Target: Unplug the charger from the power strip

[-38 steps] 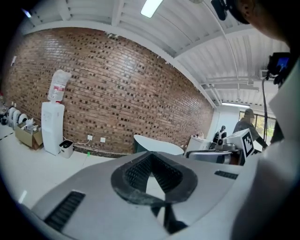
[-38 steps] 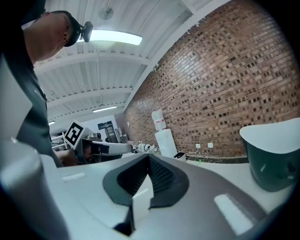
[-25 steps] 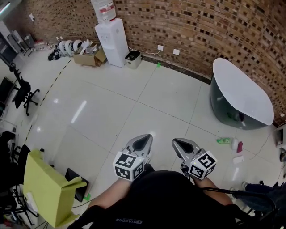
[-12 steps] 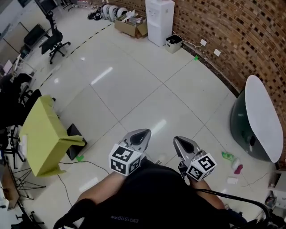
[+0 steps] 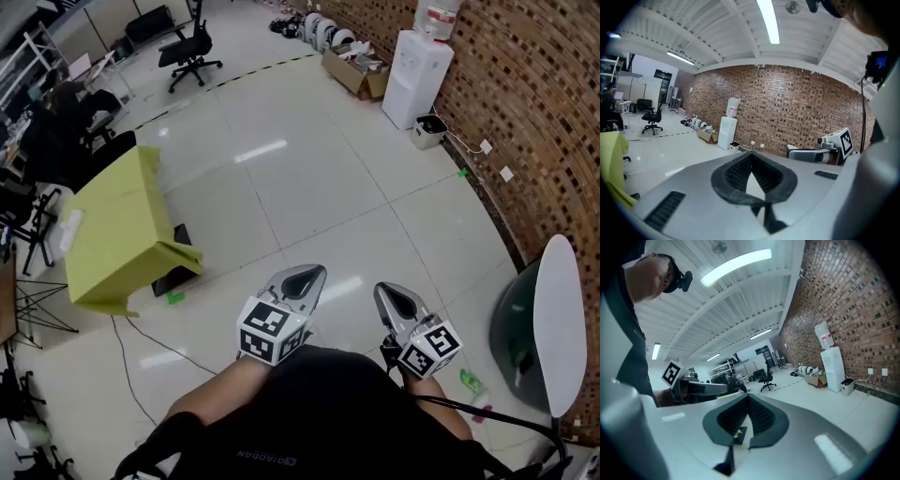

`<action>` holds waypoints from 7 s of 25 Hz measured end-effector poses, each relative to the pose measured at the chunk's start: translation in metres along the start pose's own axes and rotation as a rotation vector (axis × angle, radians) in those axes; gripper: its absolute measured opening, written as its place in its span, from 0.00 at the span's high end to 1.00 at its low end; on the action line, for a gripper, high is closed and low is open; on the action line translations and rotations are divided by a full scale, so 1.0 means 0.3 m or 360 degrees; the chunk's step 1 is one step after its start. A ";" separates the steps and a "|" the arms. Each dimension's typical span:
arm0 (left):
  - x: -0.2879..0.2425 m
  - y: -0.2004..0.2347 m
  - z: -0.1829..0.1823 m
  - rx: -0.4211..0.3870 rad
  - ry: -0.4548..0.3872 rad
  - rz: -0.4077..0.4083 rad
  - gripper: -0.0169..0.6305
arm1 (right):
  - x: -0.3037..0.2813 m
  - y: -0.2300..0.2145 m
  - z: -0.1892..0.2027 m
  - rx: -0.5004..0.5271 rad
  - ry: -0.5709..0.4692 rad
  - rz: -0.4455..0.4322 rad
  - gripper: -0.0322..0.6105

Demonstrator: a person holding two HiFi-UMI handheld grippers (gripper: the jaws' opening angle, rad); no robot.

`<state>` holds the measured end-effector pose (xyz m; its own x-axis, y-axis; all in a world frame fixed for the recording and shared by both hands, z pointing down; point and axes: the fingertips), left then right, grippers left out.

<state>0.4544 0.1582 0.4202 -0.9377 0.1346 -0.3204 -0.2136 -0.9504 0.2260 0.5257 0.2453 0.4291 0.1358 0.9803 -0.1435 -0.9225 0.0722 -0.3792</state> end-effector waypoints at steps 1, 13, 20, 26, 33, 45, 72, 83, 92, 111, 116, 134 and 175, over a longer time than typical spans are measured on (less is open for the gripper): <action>0.044 0.026 0.006 0.0009 -0.0018 -0.0028 0.96 | -0.028 0.036 0.009 0.0011 0.0013 -0.0028 0.95; 0.584 0.310 0.180 0.0174 -0.0059 -0.0292 0.96 | -0.300 0.536 0.191 0.0069 0.0194 -0.0272 0.95; 0.875 0.434 0.262 0.0258 -0.0137 -0.0436 0.96 | -0.419 0.797 0.299 0.0120 0.0298 -0.0403 0.95; 1.136 0.544 0.362 0.0334 -0.0164 -0.0621 0.96 | -0.563 1.042 0.390 0.0188 0.0381 -0.0614 0.95; 1.395 0.609 0.410 0.0398 -0.0236 -0.0871 0.96 | -0.679 1.295 0.444 0.0257 0.0468 -0.0897 0.95; 1.686 0.689 0.510 0.0536 -0.0356 -0.1249 0.96 | -0.818 1.576 0.545 0.0341 0.0600 -0.1280 0.95; 1.636 0.994 0.414 0.0611 -0.0398 -0.1629 0.96 | -1.196 1.550 0.468 0.0299 0.0664 -0.1668 0.95; 1.587 1.023 0.403 0.0614 -0.0308 -0.1643 0.96 | -1.238 1.495 0.496 0.0200 0.0716 -0.1683 0.95; 1.598 1.134 0.414 0.0633 -0.0321 -0.1607 0.96 | -1.340 1.521 0.529 0.0224 0.0762 -0.1655 0.95; 2.162 1.647 0.434 0.0622 -0.0445 -0.1601 0.96 | -1.807 2.055 0.618 0.0334 0.0753 -0.1556 0.95; 2.311 1.739 0.468 0.0620 -0.0452 -0.1574 0.96 | -1.879 2.189 0.656 0.0349 0.0748 -0.1506 0.95; 2.455 2.066 0.533 0.0715 -0.0421 -0.1586 0.96 | -2.220 2.361 0.742 0.0336 0.0834 -0.1532 0.95; 2.555 2.778 0.689 0.0835 -0.0048 -0.1510 0.96 | -3.252 2.303 1.206 0.0555 0.1172 -0.1118 0.83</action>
<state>-0.4990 -0.4728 0.5531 -0.3331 0.7654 -0.5506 -0.9392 -0.2177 0.2655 -0.3749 -0.5947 0.6377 0.7524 0.3554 -0.5547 -0.5895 0.7389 -0.3263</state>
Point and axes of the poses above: the fingertips, and each gripper's own axes: x backward along the fingers, y to its left, z out of its underside, and after that the axes turned 1 degree about -x, right-handed
